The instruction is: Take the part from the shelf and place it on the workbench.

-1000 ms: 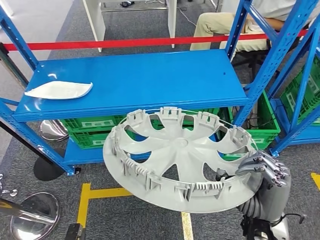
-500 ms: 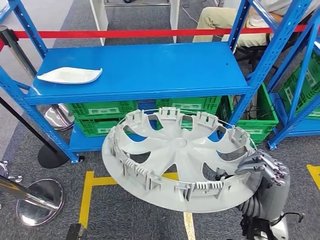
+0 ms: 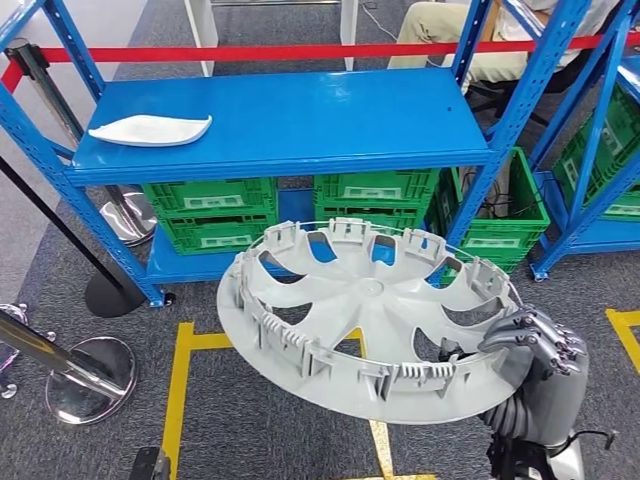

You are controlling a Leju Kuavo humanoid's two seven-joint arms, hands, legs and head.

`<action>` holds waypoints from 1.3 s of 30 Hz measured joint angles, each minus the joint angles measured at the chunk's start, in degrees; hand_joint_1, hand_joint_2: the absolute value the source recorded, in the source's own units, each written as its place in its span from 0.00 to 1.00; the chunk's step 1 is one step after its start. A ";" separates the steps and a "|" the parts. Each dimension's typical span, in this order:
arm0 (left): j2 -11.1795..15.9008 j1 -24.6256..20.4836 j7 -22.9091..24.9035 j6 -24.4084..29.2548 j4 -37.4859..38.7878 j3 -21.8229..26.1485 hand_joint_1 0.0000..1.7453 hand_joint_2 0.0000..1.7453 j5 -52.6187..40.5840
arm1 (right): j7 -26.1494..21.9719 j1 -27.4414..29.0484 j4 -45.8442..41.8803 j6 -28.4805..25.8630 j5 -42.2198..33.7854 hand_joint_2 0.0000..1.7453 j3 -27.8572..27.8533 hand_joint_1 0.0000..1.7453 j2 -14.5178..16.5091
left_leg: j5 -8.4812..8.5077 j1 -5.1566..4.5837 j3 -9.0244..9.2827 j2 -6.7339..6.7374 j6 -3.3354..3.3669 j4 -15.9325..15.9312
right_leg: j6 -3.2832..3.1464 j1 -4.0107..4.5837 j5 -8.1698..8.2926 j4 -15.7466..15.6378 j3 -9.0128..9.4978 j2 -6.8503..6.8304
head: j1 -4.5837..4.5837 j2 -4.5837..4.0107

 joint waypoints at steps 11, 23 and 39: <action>0.01 0.14 -0.11 0.21 0.01 0.04 0.00 0.00 0.05 | -0.15 0.91 -0.29 -0.10 0.27 1.00 -0.04 1.00 -0.01 | -7.69 1.84 7.15 -0.35 -2.72 3.57 | 0.44 -0.91 3.91 4.38 -8.64 -0.47 | -0.21 0.00; -0.09 0.39 -0.17 0.47 0.08 0.31 0.00 0.00 0.04 | -0.34 2.22 -0.66 -0.13 0.48 1.00 -0.99 1.00 -0.01 | -2.20 0.58 0.66 0.05 1.29 1.09 | 2.06 -1.14 -3.98 19.91 -10.63 0.12 | 0.20 0.00; -0.33 0.89 -0.56 1.05 0.15 1.62 0.00 0.00 1.03 | -0.85 3.84 -0.98 -0.16 0.56 1.00 -1.50 1.00 0.18 | -7.34 0.85 0.43 -0.13 -1.67 15.71 | -0.94 -0.10 3.10 3.27 -6.35 -0.44 | -0.17 0.00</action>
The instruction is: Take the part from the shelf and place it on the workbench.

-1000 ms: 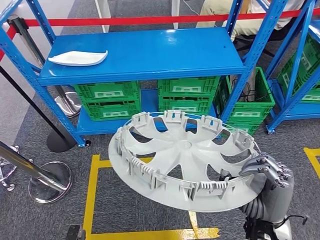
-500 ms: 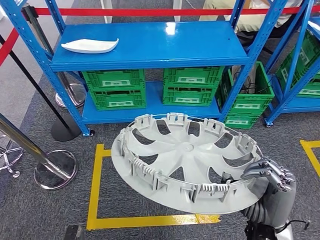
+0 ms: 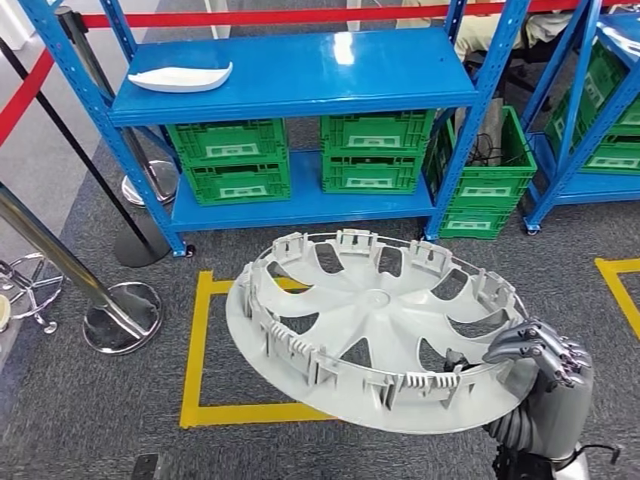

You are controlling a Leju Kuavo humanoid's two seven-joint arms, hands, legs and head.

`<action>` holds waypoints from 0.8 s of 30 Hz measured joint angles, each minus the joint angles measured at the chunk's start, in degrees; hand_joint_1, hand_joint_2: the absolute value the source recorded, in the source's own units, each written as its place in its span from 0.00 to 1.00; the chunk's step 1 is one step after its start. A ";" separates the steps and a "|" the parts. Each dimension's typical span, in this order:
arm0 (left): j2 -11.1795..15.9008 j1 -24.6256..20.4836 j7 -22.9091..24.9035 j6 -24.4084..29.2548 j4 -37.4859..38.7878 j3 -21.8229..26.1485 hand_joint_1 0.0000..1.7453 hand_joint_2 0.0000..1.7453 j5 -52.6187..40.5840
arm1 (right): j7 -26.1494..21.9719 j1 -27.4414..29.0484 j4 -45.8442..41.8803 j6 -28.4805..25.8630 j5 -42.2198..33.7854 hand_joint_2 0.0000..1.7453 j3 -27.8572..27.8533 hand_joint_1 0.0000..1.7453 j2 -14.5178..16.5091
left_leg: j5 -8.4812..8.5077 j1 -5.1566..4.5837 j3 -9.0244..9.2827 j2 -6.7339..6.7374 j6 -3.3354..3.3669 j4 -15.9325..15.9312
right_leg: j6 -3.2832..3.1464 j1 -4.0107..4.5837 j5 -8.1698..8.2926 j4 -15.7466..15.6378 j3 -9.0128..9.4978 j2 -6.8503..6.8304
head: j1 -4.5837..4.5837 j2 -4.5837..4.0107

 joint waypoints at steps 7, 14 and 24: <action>-0.08 -0.27 -0.26 0.25 0.05 0.21 0.00 0.00 0.07 | -0.26 0.32 -0.14 -0.01 -0.37 1.00 -0.46 1.00 0.03 | -0.42 -0.64 9.04 0.12 2.51 -16.17 | 2.08 -0.29 2.17 1.66 -3.83 -0.04 | 0.02 0.00; -0.62 -0.29 -0.23 0.48 0.11 1.17 0.00 0.00 0.43 | 0.06 -0.08 0.20 1.29 -1.95 1.00 -1.34 1.00 0.03 | 5.39 -0.47 1.97 0.52 3.25 -16.02 | 3.39 -0.78 -6.79 17.15 -5.72 0.50 | 0.31 0.00; -0.19 -0.03 -1.71 0.05 0.11 1.46 0.00 0.00 -0.28 | 0.89 -2.41 1.97 4.66 -2.17 1.00 -1.26 1.00 0.81 | 5.20 -0.06 -2.84 0.34 -0.01 -11.83 | 0.35 -0.67 -5.10 -1.65 6.98 0.20 | 0.18 0.00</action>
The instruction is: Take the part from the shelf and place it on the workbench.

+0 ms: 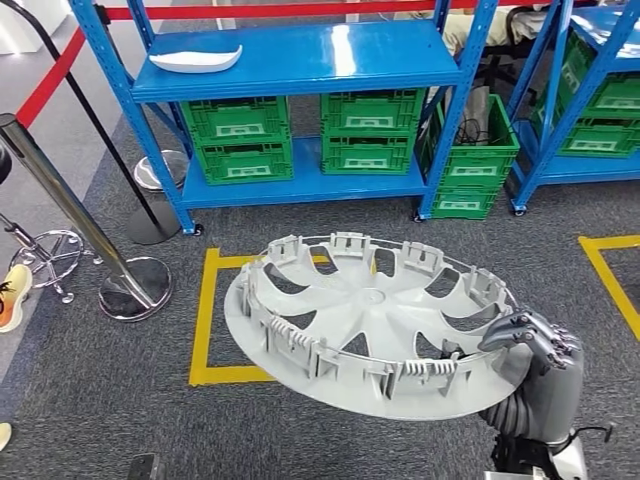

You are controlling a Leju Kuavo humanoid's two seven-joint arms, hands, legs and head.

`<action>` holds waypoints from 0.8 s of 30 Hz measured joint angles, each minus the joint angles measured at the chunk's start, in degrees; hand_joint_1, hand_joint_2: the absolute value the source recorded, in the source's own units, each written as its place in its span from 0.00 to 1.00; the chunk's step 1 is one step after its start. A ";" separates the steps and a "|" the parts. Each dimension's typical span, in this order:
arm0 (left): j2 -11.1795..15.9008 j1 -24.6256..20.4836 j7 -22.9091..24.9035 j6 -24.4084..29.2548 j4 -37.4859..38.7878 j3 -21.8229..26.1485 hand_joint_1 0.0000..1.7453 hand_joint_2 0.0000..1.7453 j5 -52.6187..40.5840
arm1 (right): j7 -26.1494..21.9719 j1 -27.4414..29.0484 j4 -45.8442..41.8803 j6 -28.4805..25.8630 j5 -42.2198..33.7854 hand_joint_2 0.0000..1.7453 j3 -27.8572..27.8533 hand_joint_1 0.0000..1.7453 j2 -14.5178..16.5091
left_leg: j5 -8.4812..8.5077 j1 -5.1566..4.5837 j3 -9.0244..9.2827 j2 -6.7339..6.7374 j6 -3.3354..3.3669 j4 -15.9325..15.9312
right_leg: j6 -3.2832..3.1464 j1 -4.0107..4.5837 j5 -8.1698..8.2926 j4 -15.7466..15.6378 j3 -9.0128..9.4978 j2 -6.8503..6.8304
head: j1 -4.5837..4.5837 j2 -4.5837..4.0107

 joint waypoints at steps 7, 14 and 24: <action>0.35 -0.02 -1.05 -0.18 0.00 0.12 0.00 0.00 -0.56 | 0.30 -0.17 1.47 1.58 -0.97 1.00 -0.06 1.00 0.07 | -4.28 0.02 3.32 -0.83 0.30 7.24 | -0.13 0.33 2.84 1.23 -3.72 0.60 | -0.07 0.00; 0.80 0.46 -0.58 0.55 0.02 0.62 0.00 0.00 -0.85 | -0.61 -0.39 1.57 1.35 -0.96 1.00 -0.42 1.00 0.09 | -3.20 0.12 9.40 -1.56 1.94 -4.06 | 2.00 0.10 3.18 2.94 -6.68 2.67 | 0.01 0.00; 1.07 1.28 1.66 0.92 0.13 0.87 0.00 0.00 -3.20 | -0.97 2.22 1.38 1.32 -1.18 1.00 -1.60 1.00 0.09 | -2.99 0.29 8.37 4.04 1.69 -3.61 | 3.55 -0.53 2.81 3.93 -5.85 -2.37 | 0.73 0.00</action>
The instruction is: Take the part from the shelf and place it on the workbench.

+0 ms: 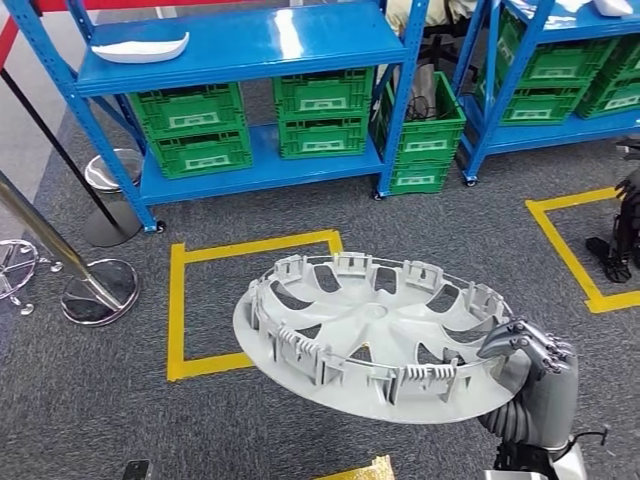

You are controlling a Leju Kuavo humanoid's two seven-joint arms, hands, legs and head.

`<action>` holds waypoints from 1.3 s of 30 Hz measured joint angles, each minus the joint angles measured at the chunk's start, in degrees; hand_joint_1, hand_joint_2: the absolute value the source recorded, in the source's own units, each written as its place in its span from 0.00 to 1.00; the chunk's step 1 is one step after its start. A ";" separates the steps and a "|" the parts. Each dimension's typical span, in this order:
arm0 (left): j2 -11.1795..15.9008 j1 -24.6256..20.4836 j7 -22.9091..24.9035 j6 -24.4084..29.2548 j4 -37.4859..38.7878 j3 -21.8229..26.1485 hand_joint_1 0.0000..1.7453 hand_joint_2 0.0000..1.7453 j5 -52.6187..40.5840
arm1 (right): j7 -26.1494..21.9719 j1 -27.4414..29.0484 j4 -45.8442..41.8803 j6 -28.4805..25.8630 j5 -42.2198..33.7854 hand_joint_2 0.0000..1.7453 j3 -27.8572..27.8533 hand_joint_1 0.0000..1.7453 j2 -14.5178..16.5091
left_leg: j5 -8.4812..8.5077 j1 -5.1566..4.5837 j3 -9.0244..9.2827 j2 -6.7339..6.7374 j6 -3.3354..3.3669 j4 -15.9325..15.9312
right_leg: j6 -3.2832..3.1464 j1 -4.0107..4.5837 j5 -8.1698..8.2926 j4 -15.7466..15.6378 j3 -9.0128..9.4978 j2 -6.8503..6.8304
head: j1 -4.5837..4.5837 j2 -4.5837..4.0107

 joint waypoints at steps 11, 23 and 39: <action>-0.39 -0.21 -0.28 -1.52 0.07 -1.14 0.00 0.00 -2.23 | 1.51 2.93 -1.09 1.32 -0.73 1.00 -0.62 1.00 -0.02 | -9.86 0.01 -5.73 -3.87 -1.49 16.86 | -3.95 0.71 2.68 -1.14 -2.22 4.87 | -0.36 0.00; -1.68 -1.13 1.42 -1.69 0.16 -1.60 0.00 0.00 -3.39 | 2.83 4.28 -3.20 1.64 0.68 1.00 -0.21 1.00 -0.38 | 0.23 -0.27 0.69 -4.33 1.59 -1.08 | -0.80 0.81 -1.49 5.90 -8.58 4.98 | -0.18 0.00; -1.85 -1.32 1.40 -1.93 0.16 -1.66 0.00 0.00 -3.71 | 3.09 5.00 -4.87 0.25 1.77 1.00 0.05 1.00 -0.87 | -5.19 0.62 -6.97 -3.08 -2.67 10.87 | -3.40 0.05 -0.28 -3.00 2.24 2.40 | -0.40 0.00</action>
